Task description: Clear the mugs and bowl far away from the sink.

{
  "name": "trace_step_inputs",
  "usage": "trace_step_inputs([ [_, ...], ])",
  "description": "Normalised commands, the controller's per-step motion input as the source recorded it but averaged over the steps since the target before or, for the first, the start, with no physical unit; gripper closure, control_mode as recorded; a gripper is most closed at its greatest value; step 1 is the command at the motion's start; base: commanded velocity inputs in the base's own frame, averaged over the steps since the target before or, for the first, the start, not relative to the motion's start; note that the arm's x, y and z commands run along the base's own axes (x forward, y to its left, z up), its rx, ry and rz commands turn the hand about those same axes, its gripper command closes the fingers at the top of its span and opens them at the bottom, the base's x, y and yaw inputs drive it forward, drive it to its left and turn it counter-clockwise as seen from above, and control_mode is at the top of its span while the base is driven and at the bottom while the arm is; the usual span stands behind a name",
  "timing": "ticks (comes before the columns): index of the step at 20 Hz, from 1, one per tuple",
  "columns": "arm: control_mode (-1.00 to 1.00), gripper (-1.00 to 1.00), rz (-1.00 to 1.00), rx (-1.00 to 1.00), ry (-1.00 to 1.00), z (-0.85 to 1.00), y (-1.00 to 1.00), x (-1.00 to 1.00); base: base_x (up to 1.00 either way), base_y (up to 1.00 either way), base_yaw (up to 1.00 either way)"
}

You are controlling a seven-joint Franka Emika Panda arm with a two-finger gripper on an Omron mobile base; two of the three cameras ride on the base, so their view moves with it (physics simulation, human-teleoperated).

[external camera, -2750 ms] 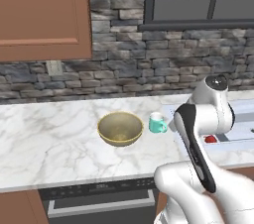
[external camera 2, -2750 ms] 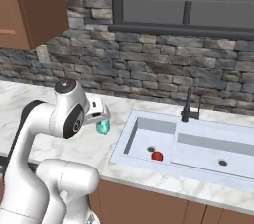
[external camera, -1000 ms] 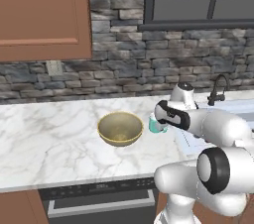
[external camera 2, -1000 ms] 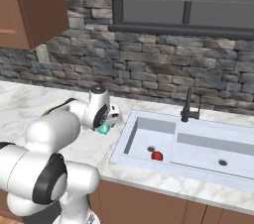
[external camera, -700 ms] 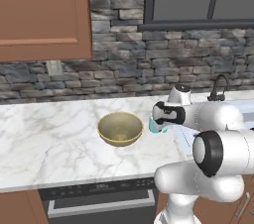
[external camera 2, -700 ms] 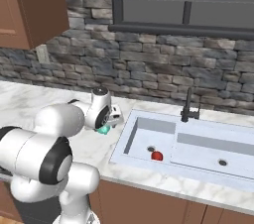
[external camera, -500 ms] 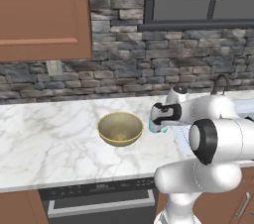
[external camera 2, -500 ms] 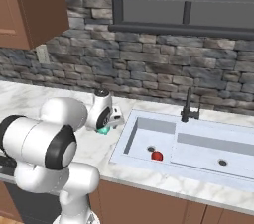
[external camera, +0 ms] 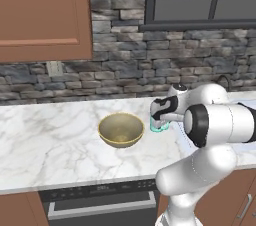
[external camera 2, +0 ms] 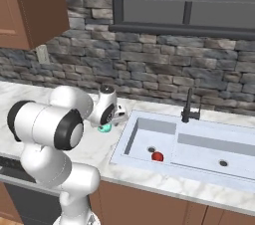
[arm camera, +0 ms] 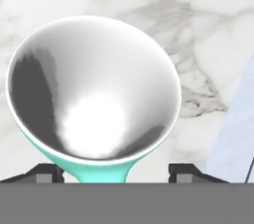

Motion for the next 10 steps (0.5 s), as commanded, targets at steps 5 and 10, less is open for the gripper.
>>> trace_step_inputs([
  [5,-1.00,1.00,0.00,0.00,0.03,-0.29,0.00,0.02,0.00,0.00,0.00],
  [10,-1.00,1.00,-0.01,0.00,0.10,-0.32,-0.01,-0.07,0.00,0.00,0.00],
])
